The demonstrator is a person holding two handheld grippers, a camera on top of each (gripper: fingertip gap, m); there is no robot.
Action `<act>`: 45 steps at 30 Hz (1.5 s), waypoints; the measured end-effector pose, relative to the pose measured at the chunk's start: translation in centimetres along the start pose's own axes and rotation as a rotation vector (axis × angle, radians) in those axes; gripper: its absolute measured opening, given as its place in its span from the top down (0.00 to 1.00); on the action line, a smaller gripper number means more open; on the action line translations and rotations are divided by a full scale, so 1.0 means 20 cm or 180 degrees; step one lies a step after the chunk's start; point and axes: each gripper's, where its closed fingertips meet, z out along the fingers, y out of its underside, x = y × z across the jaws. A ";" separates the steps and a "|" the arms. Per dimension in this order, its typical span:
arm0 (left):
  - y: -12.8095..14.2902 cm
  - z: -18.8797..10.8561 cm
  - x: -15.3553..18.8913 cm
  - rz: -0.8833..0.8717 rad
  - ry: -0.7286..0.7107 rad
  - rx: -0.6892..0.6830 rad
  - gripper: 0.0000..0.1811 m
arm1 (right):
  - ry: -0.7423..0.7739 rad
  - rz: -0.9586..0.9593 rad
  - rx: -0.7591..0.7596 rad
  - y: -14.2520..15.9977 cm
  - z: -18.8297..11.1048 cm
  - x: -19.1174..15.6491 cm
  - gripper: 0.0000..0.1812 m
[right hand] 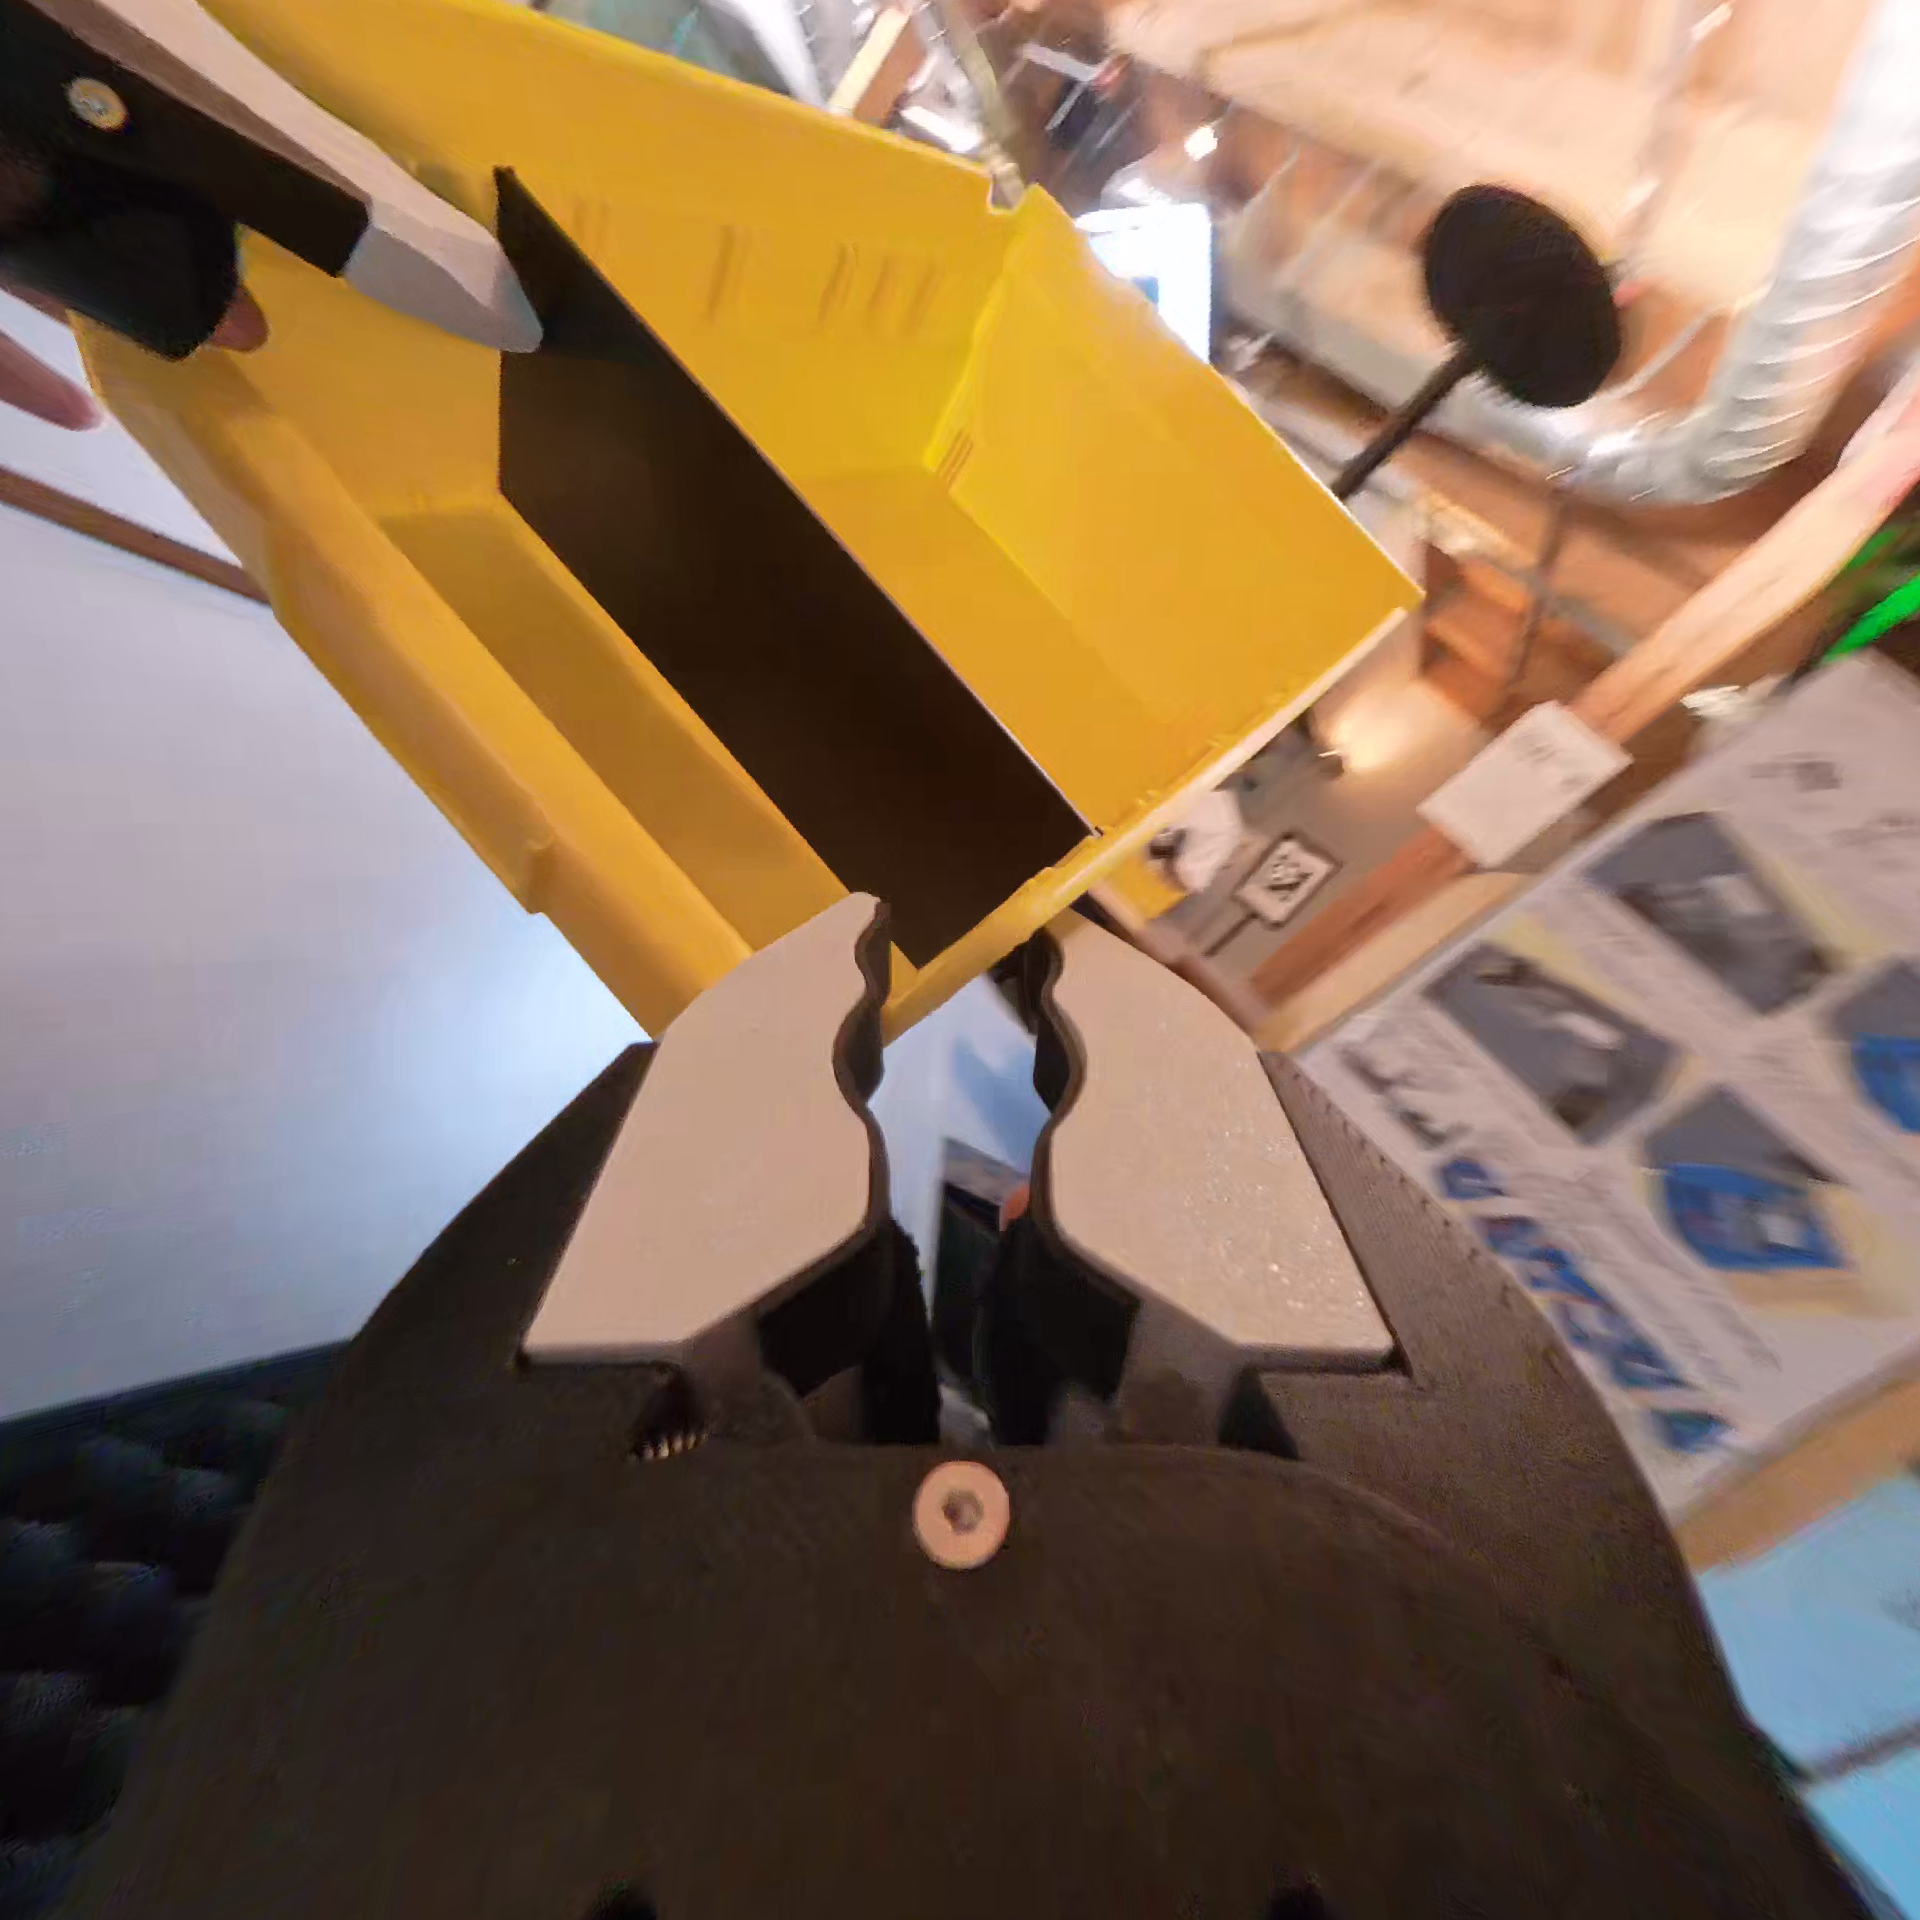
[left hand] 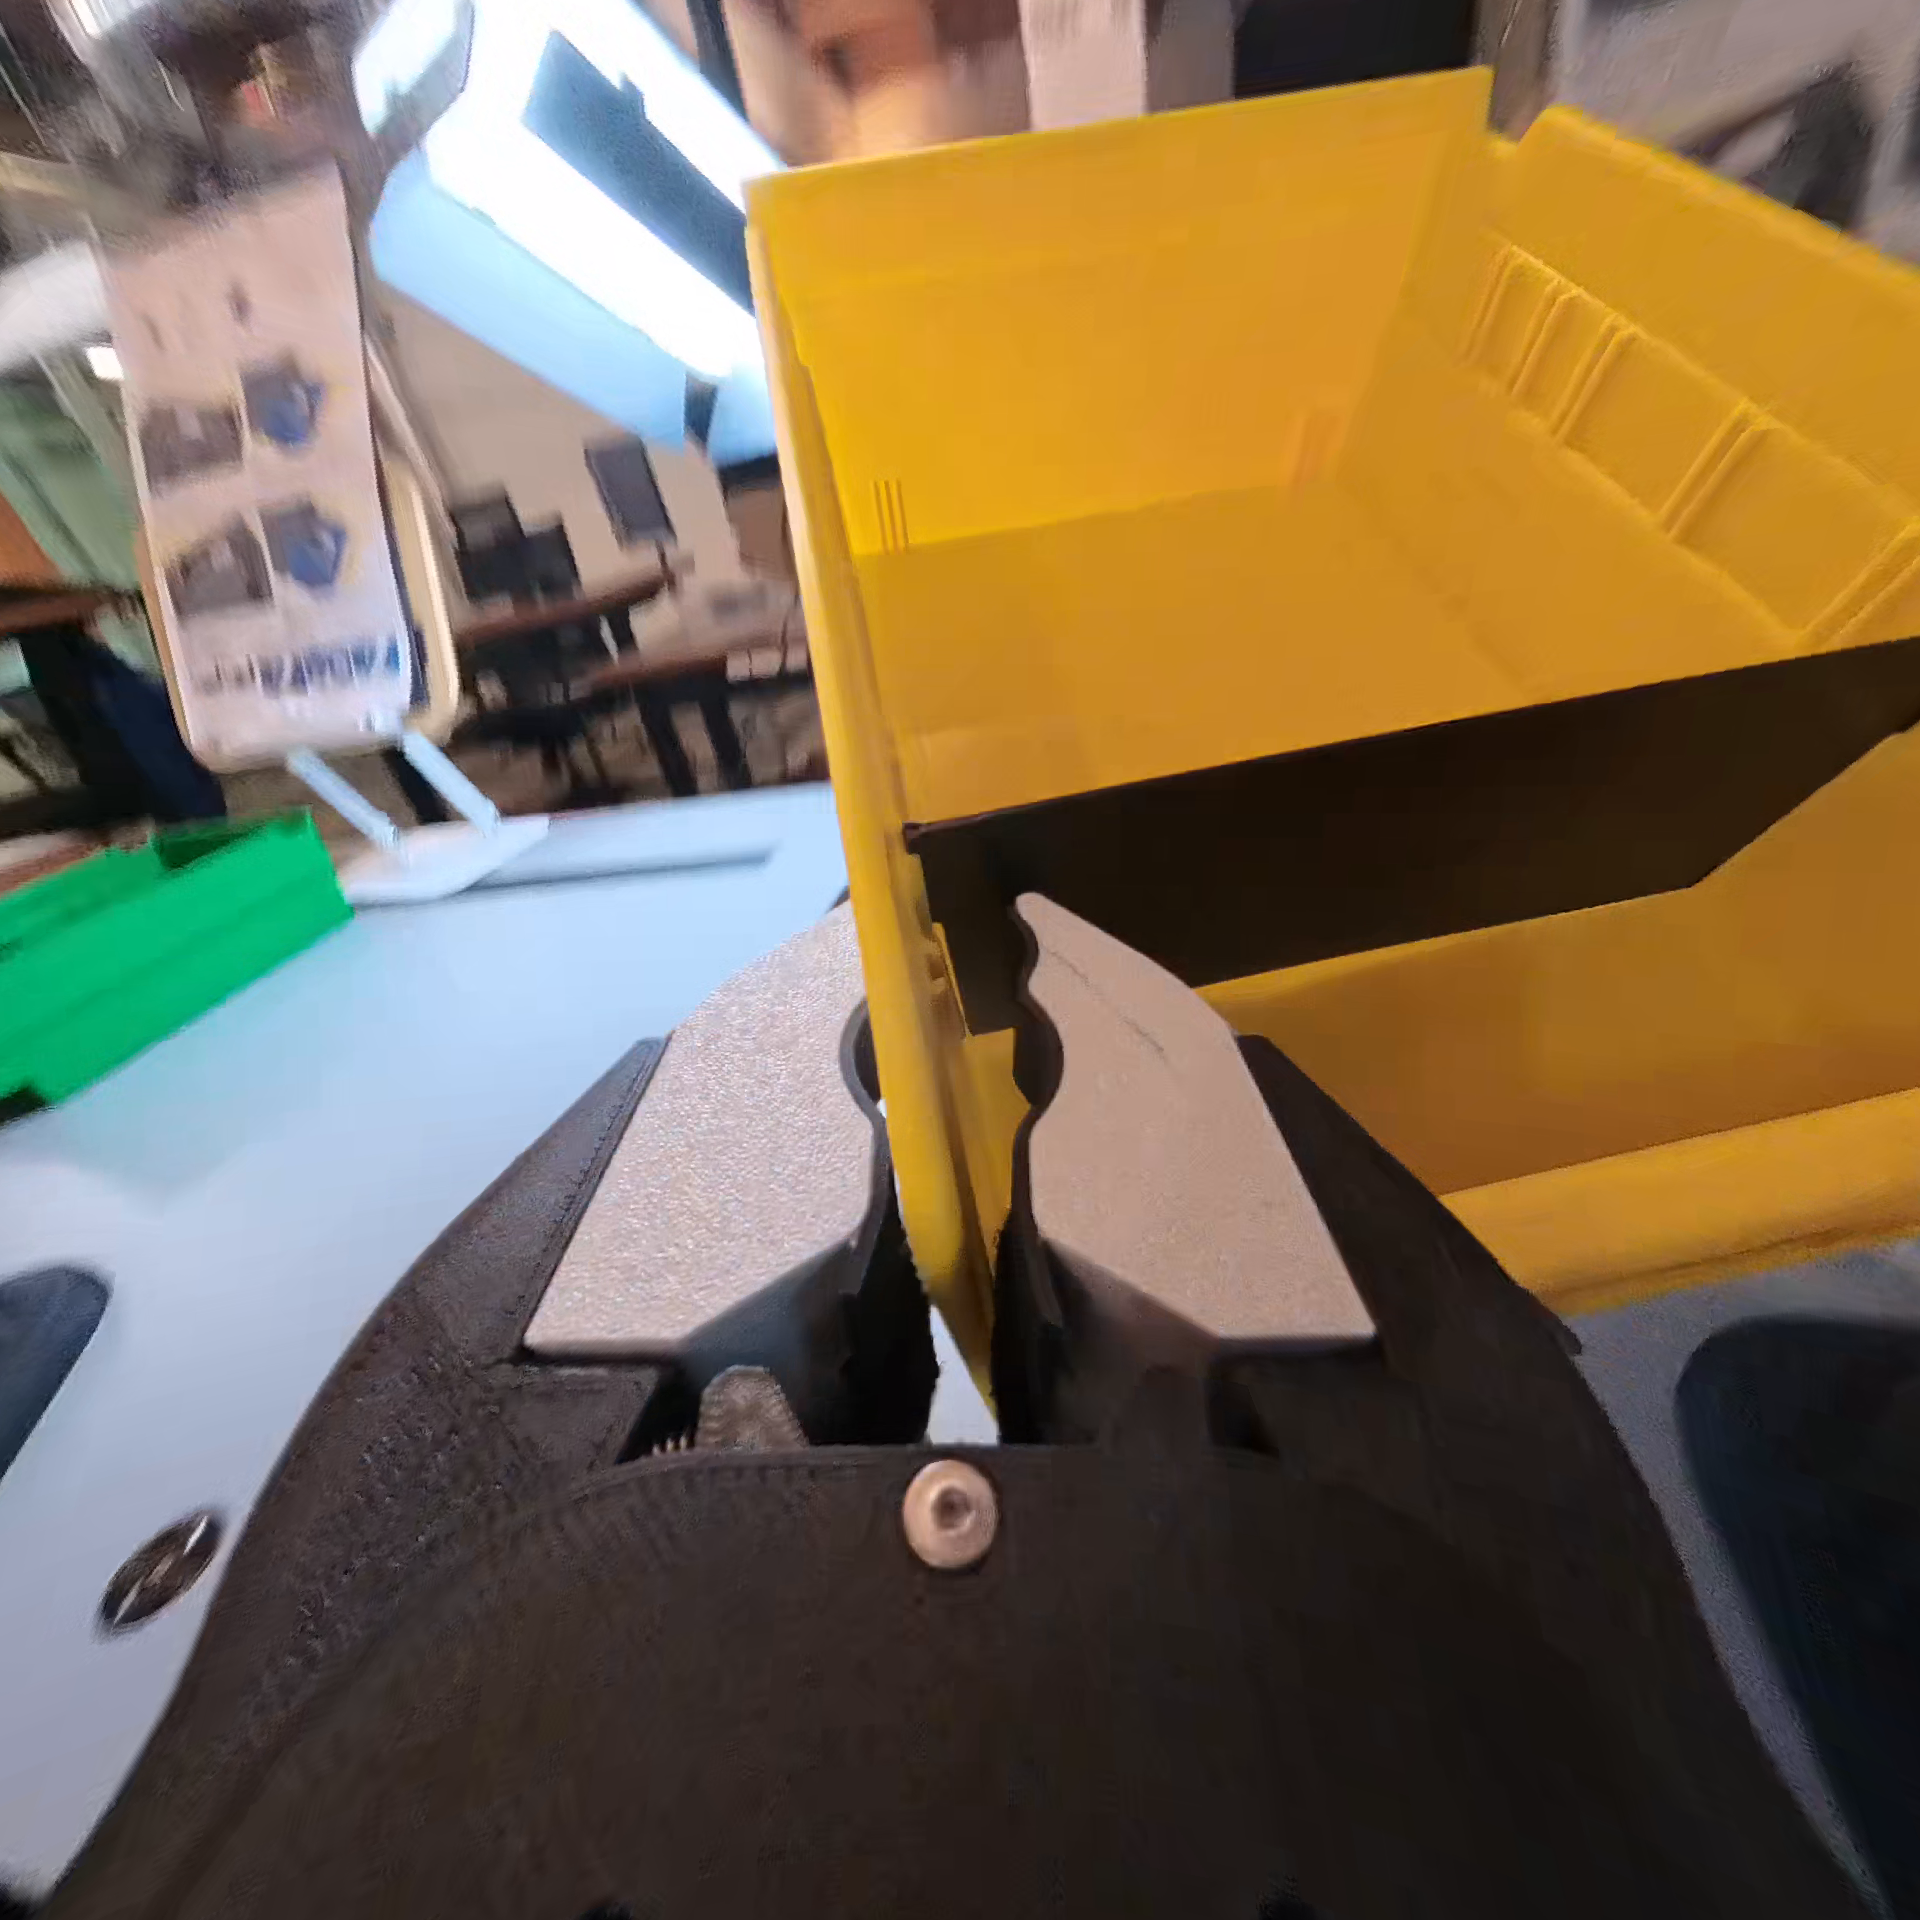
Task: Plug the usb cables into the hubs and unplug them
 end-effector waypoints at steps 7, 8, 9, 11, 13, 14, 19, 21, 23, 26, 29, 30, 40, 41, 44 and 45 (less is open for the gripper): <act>-0.33 0.05 0.67 -0.0145 0.0746 0.0663 0.89 | 0.0854 -0.0251 -0.0243 0.12 -0.50 0.51 0.88; -0.36 0.07 0.79 -0.0145 0.0919 0.0635 0.89 | 0.0943 -0.0236 -0.0348 0.17 -0.58 0.57 0.88; -0.38 0.10 0.92 -0.0160 0.1105 0.0619 0.89 | 0.1036 -0.0208 -0.0463 0.22 -0.67 0.62 0.88; -0.43 0.14 1.18 -0.0190 0.1482 0.0626 0.89 | 0.1214 -0.0143 -0.0694 0.34 -0.82 0.74 0.88; -0.45 0.18 1.45 -0.0203 0.1791 0.0589 0.89 | 0.1358 -0.0076 -0.0929 0.46 -0.98 0.85 0.88; -0.46 0.19 1.58 -0.0166 0.1904 0.0540 0.89 | 0.1408 -0.0030 -0.1063 0.53 -1.05 0.89 0.88; -0.38 0.23 2.14 0.0154 0.2337 0.0238 0.88 | 0.1558 0.0351 -0.1519 0.92 -1.36 1.02 0.87; -0.30 0.27 2.32 0.0278 0.2487 0.0068 0.89 | 0.1602 0.0524 -0.1701 1.08 -1.44 1.02 0.87; -0.21 0.29 2.48 0.0354 0.2625 -0.0099 0.89 | 0.1629 0.0672 -0.1917 1.22 -1.52 1.00 0.87; -0.06 0.31 2.66 0.0308 0.2796 -0.0347 0.90 | 0.1594 0.0889 -0.2194 1.38 -1.61 0.99 0.88; 0.07 0.30 2.78 0.0212 0.2917 -0.0578 0.89 | 0.1545 0.1018 -0.2387 1.48 -1.67 0.97 0.88; 0.10 0.29 2.80 0.0189 0.2935 -0.0619 0.88 | 0.1568 0.1024 -0.2405 1.50 -1.69 0.97 0.88; 0.26 0.12 2.58 0.1328 0.3257 -0.0852 0.61 | 0.1920 0.0652 -0.1987 1.35 -1.82 1.11 0.76; 0.27 0.11 2.53 0.1419 0.3199 -0.0802 0.60 | 0.1798 0.0479 -0.1919 1.30 -1.78 1.10 0.75; 0.35 0.14 2.37 0.1887 0.2856 -0.0816 0.61 | 0.0962 0.0179 -0.1907 1.23 -1.58 0.94 0.70; 0.38 0.16 2.33 0.2051 0.2766 -0.0824 0.61 | 0.0628 0.0132 -0.2032 1.24 -1.52 0.85 0.68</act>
